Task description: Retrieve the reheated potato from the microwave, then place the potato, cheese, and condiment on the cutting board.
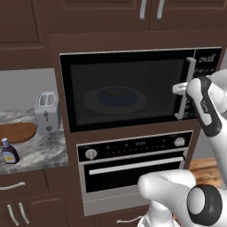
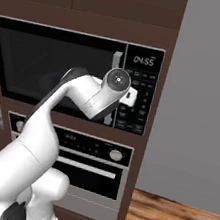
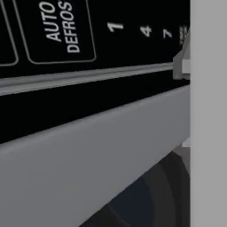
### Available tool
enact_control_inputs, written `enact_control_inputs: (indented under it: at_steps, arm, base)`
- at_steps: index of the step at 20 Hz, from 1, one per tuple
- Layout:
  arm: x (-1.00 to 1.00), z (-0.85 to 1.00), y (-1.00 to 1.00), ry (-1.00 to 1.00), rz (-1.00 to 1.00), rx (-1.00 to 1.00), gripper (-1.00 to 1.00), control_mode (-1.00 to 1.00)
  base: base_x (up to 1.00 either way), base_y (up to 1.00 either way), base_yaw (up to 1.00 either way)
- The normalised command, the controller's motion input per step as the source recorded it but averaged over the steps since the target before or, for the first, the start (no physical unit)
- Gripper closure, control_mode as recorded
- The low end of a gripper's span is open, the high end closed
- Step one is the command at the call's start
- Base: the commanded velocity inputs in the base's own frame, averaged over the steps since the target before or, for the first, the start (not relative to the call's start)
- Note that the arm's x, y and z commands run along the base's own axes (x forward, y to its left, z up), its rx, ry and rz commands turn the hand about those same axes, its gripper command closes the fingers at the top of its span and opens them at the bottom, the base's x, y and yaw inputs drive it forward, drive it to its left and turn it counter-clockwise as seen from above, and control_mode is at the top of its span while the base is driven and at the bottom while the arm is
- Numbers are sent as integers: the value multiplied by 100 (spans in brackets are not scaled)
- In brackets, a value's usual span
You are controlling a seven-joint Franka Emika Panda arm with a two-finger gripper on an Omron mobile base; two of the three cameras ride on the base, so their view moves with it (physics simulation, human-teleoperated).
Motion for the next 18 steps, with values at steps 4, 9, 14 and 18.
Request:
enact_control_inputs:
  at_steps: [4, 9, 14, 18]
  arm:
    - [-42, -11, 44, -14, 0, 0, 100, -100]
    - [-66, 0, 29, -3, 0, 4, 100, -100]
    - [-69, 2, 19, 3, 0, 5, 100, -100]
    - [-71, 3, 12, 6, 2, 5, 100, -100]
  base:
    - [0, 0, 0]
    - [0, 0, 0]
    - [0, 0, 0]
    - [0, 0, 0]
